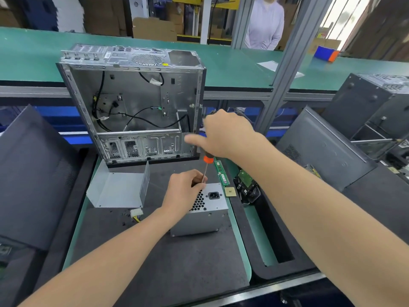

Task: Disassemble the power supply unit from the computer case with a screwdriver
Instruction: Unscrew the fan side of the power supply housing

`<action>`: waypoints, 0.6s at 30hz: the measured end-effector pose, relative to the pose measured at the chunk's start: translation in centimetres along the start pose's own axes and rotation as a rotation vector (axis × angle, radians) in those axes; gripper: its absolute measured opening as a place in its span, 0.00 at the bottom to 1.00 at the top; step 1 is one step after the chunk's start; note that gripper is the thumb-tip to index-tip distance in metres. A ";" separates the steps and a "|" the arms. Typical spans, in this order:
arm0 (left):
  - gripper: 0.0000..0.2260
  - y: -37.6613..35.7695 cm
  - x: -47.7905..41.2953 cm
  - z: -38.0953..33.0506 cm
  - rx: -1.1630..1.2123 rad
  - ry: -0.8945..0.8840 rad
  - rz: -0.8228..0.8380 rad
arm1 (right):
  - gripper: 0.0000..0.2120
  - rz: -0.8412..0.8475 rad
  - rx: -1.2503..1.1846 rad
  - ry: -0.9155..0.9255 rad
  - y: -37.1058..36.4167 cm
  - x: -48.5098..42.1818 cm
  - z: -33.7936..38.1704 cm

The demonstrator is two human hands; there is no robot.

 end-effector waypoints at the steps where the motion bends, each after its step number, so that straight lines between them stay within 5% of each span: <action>1: 0.06 0.0 0.1 0.0 0.004 -0.002 -0.001 | 0.30 -0.014 0.016 -0.025 -0.1 -0.1 0.6; 9: 0.05 0.3 0.4 0.0 0.030 -0.022 -0.011 | 0.03 0.156 -0.214 0.360 0.8 -0.9 -0.5; 14: 0.05 0.3 0.4 0.0 0.012 -0.034 -0.011 | 0.18 0.238 -0.302 0.411 1.5 -0.8 -1.6; 18: 0.05 0.1 0.3 0.0 0.011 -0.019 -0.016 | 0.10 0.164 -0.291 0.344 0.9 0.0 -0.9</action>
Point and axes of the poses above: each hand's wrist, its own x-axis away from the middle knuckle, its own y-axis out of the back of the hand, z = x × y, the point moved 2 cm from there along -x, towards the middle knuckle, and after that the axes turned 3 degrees about -y, right-handed, at the moved point
